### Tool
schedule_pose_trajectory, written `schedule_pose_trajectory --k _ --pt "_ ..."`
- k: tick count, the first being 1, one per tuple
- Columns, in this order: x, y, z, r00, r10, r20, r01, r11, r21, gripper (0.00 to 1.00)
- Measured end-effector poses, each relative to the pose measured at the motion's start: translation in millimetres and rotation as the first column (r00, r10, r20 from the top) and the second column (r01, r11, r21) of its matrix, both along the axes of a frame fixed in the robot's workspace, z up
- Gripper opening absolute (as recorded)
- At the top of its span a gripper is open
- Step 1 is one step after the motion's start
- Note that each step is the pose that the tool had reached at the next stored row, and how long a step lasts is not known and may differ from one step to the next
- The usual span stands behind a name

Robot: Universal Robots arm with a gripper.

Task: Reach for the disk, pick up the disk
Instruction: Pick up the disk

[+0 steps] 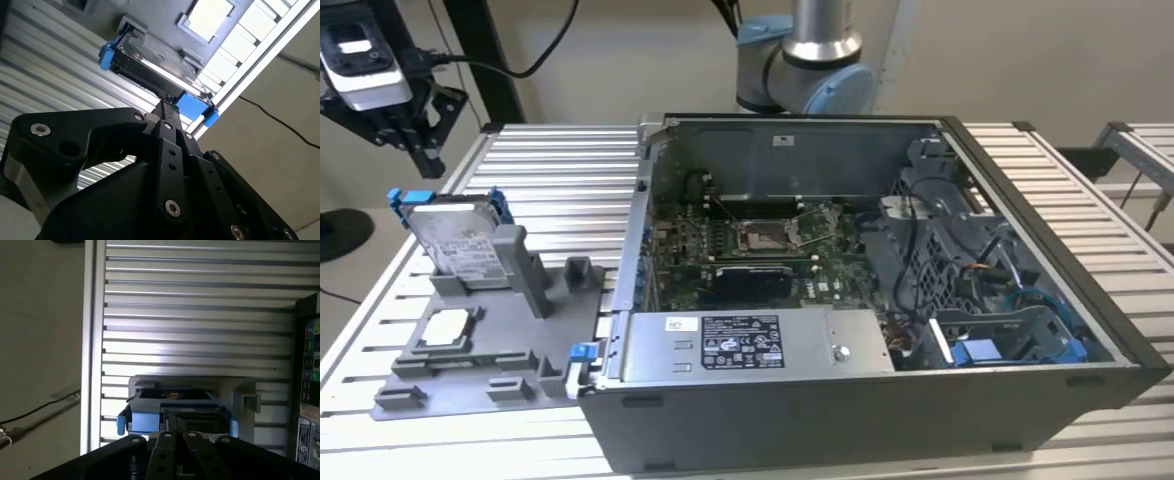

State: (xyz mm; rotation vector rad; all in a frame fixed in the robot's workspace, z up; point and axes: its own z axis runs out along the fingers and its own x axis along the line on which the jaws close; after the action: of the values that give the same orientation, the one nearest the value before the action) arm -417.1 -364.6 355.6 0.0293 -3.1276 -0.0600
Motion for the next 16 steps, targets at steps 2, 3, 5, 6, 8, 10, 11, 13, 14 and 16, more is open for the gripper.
schedule_pose_trajectory --k 2,3,5,6,8,10,11,13,14,16 --pt "-6.7 0.1 -0.1 1.0000 0.000 0.0001 0.000 1.0000 0.0000 0.00" --pt "-10.5 0.1 -0.1 1.0000 0.000 0.0001 0.000 1.0000 0.0001 0.00" --pt "-14.8 0.2 0.0 1.0000 0.000 0.0002 0.000 1.0000 0.0001 0.00" --pt "-15.4 0.1 0.0 1.0000 0.000 0.0002 0.000 1.0000 0.0000 0.00" --pt "-15.5 -2.1 -0.1 1.0000 0.000 0.0003 0.000 1.0000 0.0000 0.00" --pt "-15.5 -6.3 0.0 1.0000 0.000 0.0003 0.000 1.0000 0.0000 0.00" --pt "-15.5 -9.0 -0.1 1.0000 0.000 0.0004 0.000 1.0000 0.0000 0.00" --pt "-15.5 -12.8 0.0 1.0000 0.000 0.0002 0.000 1.0000 -0.0001 0.00" --pt "-15.5 -13.1 0.0 1.0000 0.000 0.0002 0.000 1.0000 -0.0001 0.00" --pt "-15.5 -13.1 0.0 1.0000 -0.001 0.0003 0.001 1.0000 -0.0001 0.00"
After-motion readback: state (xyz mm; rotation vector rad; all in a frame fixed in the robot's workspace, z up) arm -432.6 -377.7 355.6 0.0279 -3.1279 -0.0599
